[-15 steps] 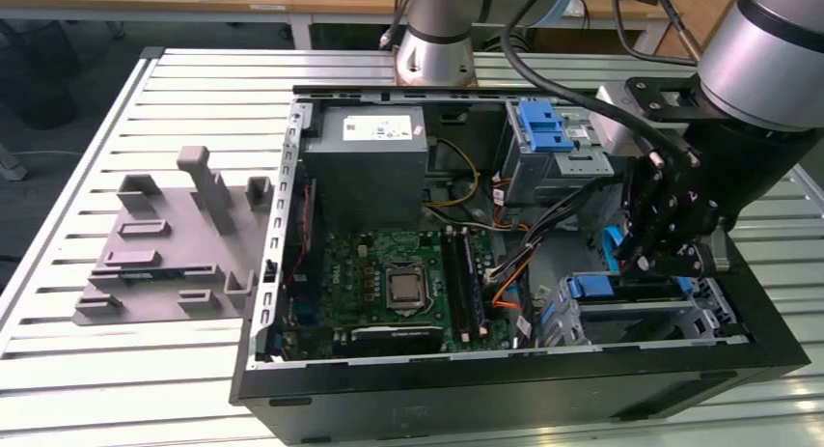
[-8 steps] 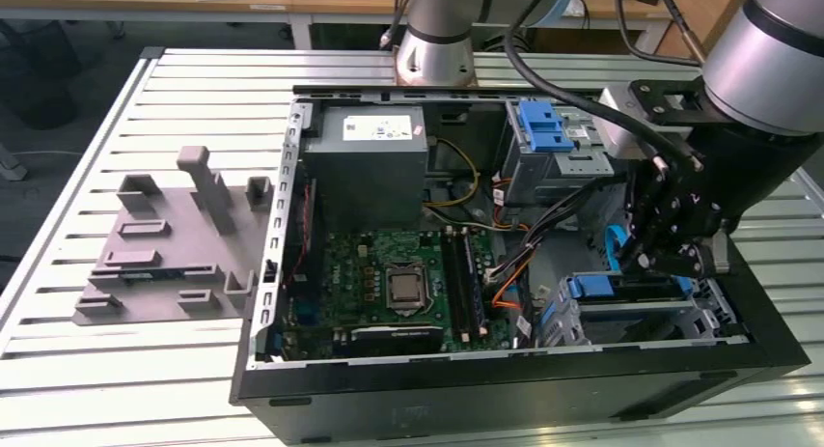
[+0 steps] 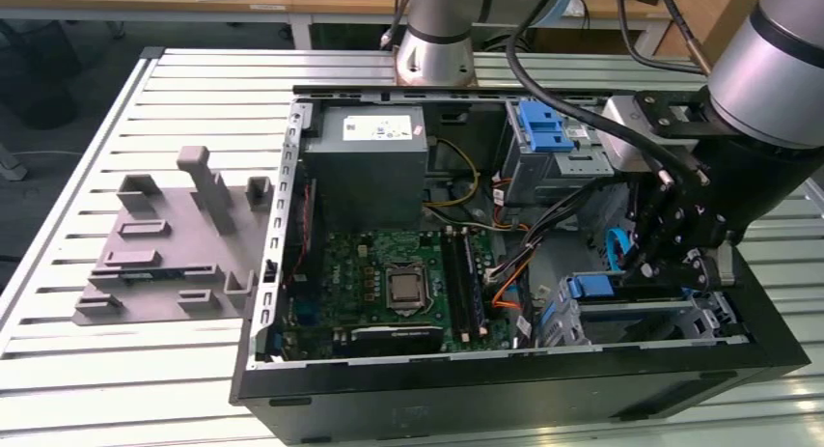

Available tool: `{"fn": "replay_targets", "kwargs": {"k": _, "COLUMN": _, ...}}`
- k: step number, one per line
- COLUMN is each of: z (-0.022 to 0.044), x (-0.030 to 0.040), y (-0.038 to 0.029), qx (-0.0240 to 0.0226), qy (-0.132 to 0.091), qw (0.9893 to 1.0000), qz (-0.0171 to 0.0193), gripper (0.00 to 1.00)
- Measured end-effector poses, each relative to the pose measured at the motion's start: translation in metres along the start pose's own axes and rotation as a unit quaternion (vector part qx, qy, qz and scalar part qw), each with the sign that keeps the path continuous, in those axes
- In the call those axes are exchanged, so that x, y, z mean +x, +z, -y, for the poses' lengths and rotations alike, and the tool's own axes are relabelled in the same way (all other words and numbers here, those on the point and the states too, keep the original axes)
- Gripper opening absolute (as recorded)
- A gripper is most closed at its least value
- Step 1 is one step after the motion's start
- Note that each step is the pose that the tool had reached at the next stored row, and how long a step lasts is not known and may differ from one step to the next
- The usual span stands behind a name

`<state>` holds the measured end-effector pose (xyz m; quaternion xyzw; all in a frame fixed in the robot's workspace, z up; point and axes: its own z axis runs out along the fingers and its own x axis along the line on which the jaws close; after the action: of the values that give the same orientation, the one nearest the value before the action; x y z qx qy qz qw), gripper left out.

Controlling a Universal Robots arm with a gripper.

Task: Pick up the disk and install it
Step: 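Insert the second disk wire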

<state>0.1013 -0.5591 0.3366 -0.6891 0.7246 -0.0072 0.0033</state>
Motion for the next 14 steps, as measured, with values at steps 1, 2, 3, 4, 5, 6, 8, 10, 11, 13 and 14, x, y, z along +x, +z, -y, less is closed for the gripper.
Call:
{"fn": "replay_targets", "kwargs": {"k": 1, "z": 0.0000, "x": 0.0000, "y": 0.0001, "qx": 0.0000, "qy": -0.001, "qw": 1.0000, "qz": 0.0007, "gripper": 0.17}}
{"fn": "replay_targets", "kwargs": {"k": 2, "z": 0.0000, "x": 0.0000, "y": 0.0002, "qx": -0.0001, "qy": -0.003, "qw": 1.0000, "qz": 0.0012, "gripper": 0.17}}
{"fn": "replay_targets", "kwargs": {"k": 3, "z": 0.0000, "x": 0.0000, "y": 0.0002, "qx": -0.0001, "qy": -0.005, "qw": 1.0000, "qz": 0.0014, "gripper": 0.17}}
{"fn": "replay_targets", "kwargs": {"k": 4, "z": 0.0000, "x": -0.0001, "y": 0.0002, "qx": 0.0000, "qy": -0.007, "qw": 1.0000, "qz": 0.0014, "gripper": 0.17}}
{"fn": "replay_targets", "kwargs": {"k": 5, "z": 0.0000, "x": 0.0000, "y": 0.0002, "qx": 0.0003, "qy": -0.009, "qw": 1.0000, "qz": 0.0014, "gripper": 0.17}}
{"fn": "replay_targets", "kwargs": {"k": 6, "z": 0.0001, "x": 0.0000, "y": 0.0001, "qx": 0.0008, "qy": -0.011, "qw": 0.9999, "qz": 0.0015, "gripper": 0.17}}
{"fn": "replay_targets", "kwargs": {"k": 8, "z": 0.0000, "x": 0.0000, "y": 0.0002, "qx": 0.0032, "qy": -0.013, "qw": 0.9999, "qz": 0.0016, "gripper": 0.17}}
{"fn": "replay_targets", "kwargs": {"k": 10, "z": -0.0001, "x": 0.0000, "y": 0.0001, "qx": 0.0060, "qy": -0.013, "qw": 0.9999, "qz": 0.0018, "gripper": 0.17}}
{"fn": "replay_targets", "kwargs": {"k": 11, "z": -0.0001, "x": 0.0000, "y": 0.0001, "qx": 0.0065, "qy": -0.013, "qw": 0.9999, "qz": 0.0024, "gripper": 0.17}}
{"fn": "replay_targets", "kwargs": {"k": 13, "z": -0.0001, "x": 0.0000, "y": 0.0002, "qx": 0.0065, "qy": -0.013, "qw": 0.9999, "qz": 0.0053, "gripper": 0.17}}
{"fn": "replay_targets", "kwargs": {"k": 14, "z": -0.0001, "x": 0.0000, "y": 0.0004, "qx": 0.0065, "qy": -0.013, "qw": 0.9999, "qz": 0.0065, "gripper": 0.17}}
